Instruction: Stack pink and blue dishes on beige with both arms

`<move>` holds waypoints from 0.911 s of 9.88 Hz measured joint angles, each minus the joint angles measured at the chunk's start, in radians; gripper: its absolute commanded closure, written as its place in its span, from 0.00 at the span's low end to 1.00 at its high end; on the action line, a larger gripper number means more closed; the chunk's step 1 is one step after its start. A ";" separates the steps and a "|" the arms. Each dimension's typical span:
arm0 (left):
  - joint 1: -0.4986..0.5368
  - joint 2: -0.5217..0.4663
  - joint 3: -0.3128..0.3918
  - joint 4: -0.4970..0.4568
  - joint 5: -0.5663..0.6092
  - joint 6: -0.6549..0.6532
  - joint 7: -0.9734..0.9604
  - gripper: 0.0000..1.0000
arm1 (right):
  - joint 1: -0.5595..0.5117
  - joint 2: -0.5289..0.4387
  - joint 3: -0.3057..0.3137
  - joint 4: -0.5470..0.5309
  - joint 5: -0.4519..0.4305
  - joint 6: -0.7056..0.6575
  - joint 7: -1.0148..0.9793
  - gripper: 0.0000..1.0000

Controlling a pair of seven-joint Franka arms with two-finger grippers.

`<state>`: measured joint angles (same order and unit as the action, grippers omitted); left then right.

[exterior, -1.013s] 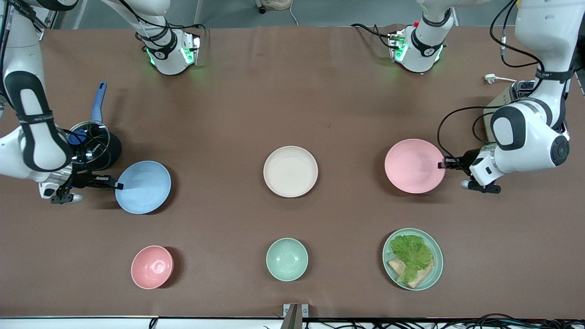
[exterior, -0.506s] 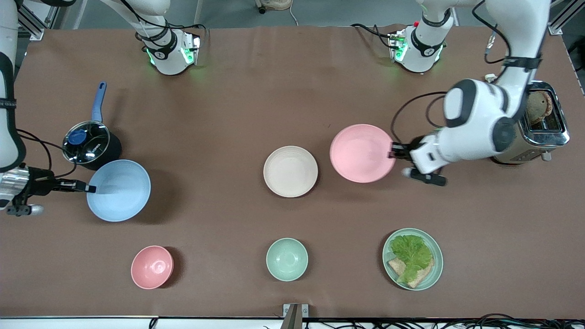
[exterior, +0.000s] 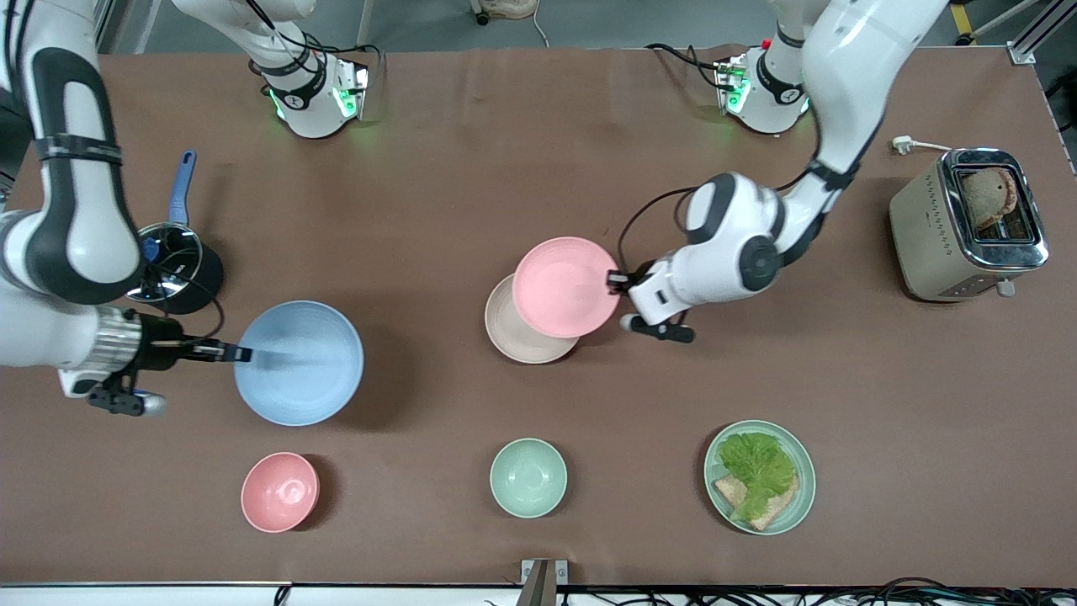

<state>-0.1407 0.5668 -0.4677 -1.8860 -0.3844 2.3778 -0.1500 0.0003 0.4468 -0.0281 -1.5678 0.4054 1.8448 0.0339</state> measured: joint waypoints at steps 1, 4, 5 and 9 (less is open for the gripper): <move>-0.021 0.041 0.000 0.019 0.002 0.036 -0.023 0.95 | 0.034 0.000 0.000 0.000 0.001 0.004 0.047 0.99; -0.051 0.099 0.000 0.051 0.078 0.104 -0.121 0.92 | 0.112 -0.025 0.001 -0.046 0.002 0.030 0.114 0.99; -0.051 0.109 0.000 0.073 0.090 0.105 -0.146 0.68 | 0.130 -0.046 0.001 -0.077 0.009 0.035 0.118 0.99; -0.049 0.124 0.000 0.116 0.097 0.104 -0.166 0.00 | 0.209 -0.105 0.002 -0.203 0.070 0.122 0.126 0.98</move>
<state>-0.1894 0.6908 -0.4673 -1.7699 -0.2876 2.4815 -0.3159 0.2090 0.3414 -0.0261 -1.7706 0.4758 1.9669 0.1602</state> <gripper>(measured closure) 0.555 0.956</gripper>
